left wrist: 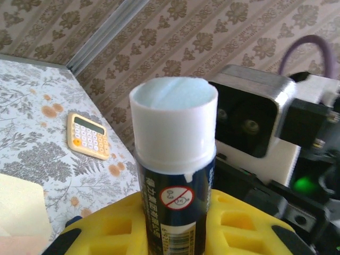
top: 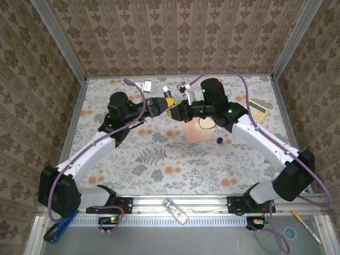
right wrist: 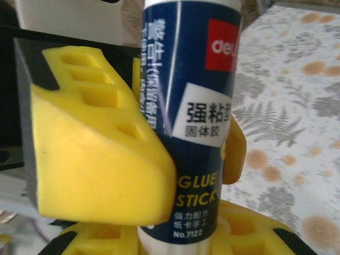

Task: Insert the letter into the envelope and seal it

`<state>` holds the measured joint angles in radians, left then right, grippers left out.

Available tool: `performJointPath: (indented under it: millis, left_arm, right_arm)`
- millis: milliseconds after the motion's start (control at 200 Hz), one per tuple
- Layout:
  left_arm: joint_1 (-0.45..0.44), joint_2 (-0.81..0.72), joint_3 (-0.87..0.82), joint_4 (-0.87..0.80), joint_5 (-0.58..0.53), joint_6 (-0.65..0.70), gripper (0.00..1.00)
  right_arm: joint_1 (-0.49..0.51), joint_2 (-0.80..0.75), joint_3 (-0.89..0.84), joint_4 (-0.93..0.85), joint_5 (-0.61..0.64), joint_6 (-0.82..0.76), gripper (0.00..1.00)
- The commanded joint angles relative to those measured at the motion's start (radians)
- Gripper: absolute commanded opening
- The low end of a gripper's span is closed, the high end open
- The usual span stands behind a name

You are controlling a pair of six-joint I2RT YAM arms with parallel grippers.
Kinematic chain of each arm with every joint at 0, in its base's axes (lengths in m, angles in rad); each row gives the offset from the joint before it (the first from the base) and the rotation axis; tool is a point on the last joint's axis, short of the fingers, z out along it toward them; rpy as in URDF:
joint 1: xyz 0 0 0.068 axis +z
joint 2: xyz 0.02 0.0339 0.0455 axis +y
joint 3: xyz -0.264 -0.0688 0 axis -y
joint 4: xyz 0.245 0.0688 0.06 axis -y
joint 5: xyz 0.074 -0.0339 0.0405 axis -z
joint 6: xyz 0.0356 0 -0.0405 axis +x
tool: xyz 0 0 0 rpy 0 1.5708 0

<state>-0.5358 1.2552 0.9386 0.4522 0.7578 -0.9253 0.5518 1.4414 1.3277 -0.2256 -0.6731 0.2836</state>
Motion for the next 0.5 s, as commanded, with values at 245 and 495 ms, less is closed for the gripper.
performJointPath:
  millis: [245,495]
  left_arm:
    - [-0.030,0.029,0.032,0.249,0.206,-0.129,0.00]
    - [-0.047,0.037,0.043,0.265,0.233,-0.136,0.00]
  right_arm:
    - [-0.095,0.006,-0.061,0.444,-0.442,0.326,0.23]
    - [-0.096,0.024,-0.050,0.476,-0.480,0.357,0.24]
